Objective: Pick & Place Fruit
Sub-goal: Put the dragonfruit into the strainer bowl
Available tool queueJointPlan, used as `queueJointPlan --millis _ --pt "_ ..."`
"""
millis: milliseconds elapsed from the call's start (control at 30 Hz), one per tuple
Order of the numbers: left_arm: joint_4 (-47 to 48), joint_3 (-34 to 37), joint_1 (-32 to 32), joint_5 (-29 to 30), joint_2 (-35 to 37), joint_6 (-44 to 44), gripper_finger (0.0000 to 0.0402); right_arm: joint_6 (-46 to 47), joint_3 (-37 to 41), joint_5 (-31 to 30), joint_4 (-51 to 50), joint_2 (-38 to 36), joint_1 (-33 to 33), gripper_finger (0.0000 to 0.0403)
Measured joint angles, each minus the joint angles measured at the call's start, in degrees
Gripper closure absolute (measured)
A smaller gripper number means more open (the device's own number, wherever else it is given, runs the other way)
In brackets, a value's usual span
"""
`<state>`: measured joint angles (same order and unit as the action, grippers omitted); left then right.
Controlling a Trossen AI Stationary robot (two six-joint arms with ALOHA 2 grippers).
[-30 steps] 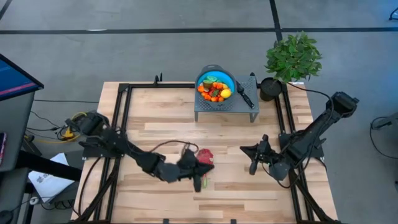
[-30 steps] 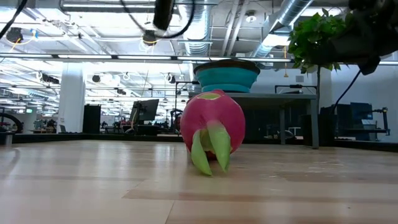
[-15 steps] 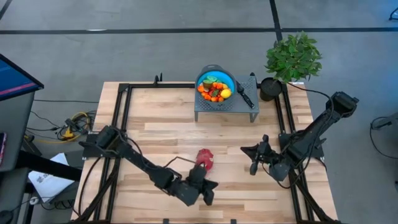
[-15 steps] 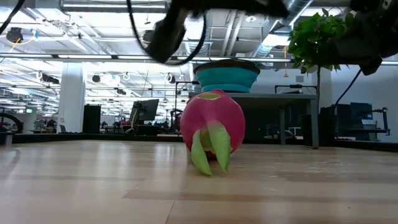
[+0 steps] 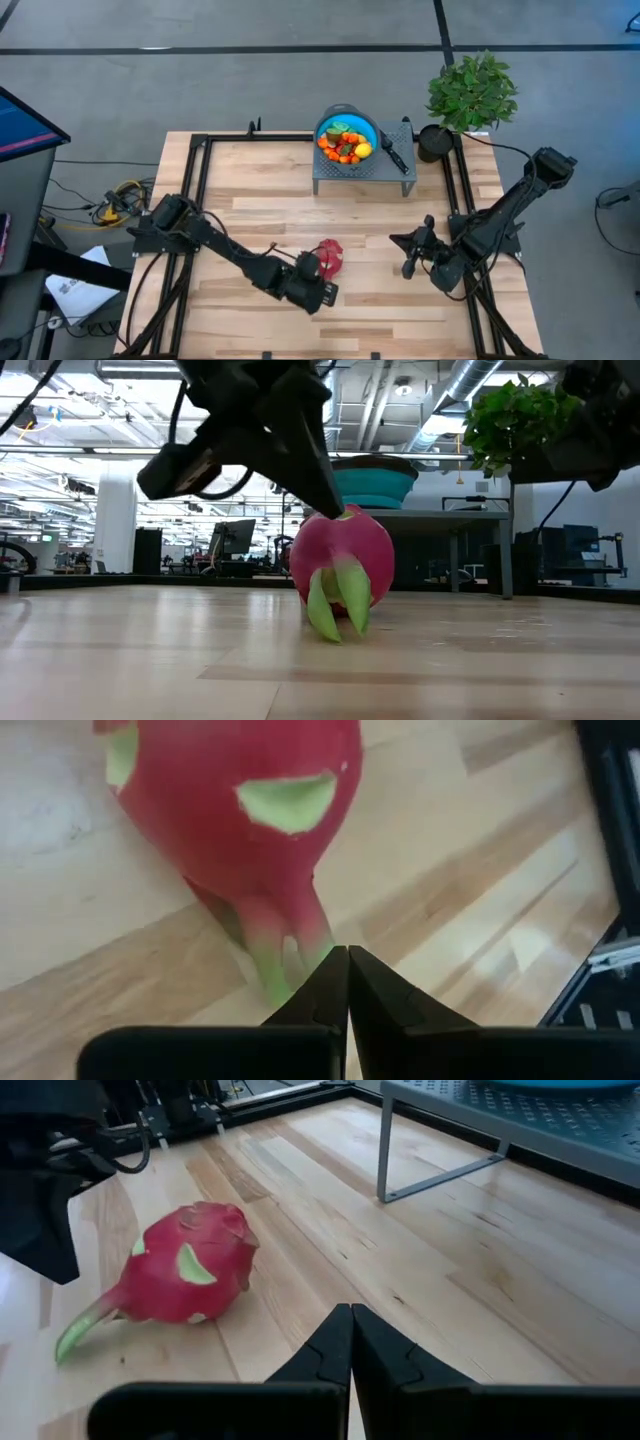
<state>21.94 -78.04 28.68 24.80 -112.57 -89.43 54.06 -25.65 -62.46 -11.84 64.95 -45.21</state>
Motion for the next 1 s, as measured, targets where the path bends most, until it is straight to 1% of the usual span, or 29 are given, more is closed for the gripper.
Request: queueJointPlan --millis 100,200,400,633,733,833,1000 --pt "0.12 0.0 -1.52 -3.91 0.0 0.72 0.04 0.0 0.0 -0.01 -0.63 0.0 0.0 0.0403" --pt "0.1 0.0 -2.81 -6.53 0.0 1.15 0.04 0.0 0.0 0.01 -1.06 0.0 -0.01 0.0403" --pt "0.1 0.0 -4.26 -8.05 0.02 1.31 0.04 -0.02 0.0 1.14 -1.36 0.0 -0.04 0.0403" --pt "0.19 0.0 -5.87 -12.93 0.02 1.33 0.0396 -0.02 0.0 2.26 -3.18 0.0 -0.04 0.0403" --pt "0.28 0.0 -6.55 -17.43 0.02 1.7 0.0376 0.0 0.0 3.47 -3.91 0.0 -0.04 0.0403" --pt "0.44 0.0 -7.02 -21.13 0.02 2.32 0.0342 -0.02 0.0 4.09 -4.39 0.0 -0.04 0.0403" --pt "0.76 0.0 -7.65 -21.86 0.02 2.21 0.0269 -0.02 0.0 4.07 -4.44 0.01 -0.04 0.0403"
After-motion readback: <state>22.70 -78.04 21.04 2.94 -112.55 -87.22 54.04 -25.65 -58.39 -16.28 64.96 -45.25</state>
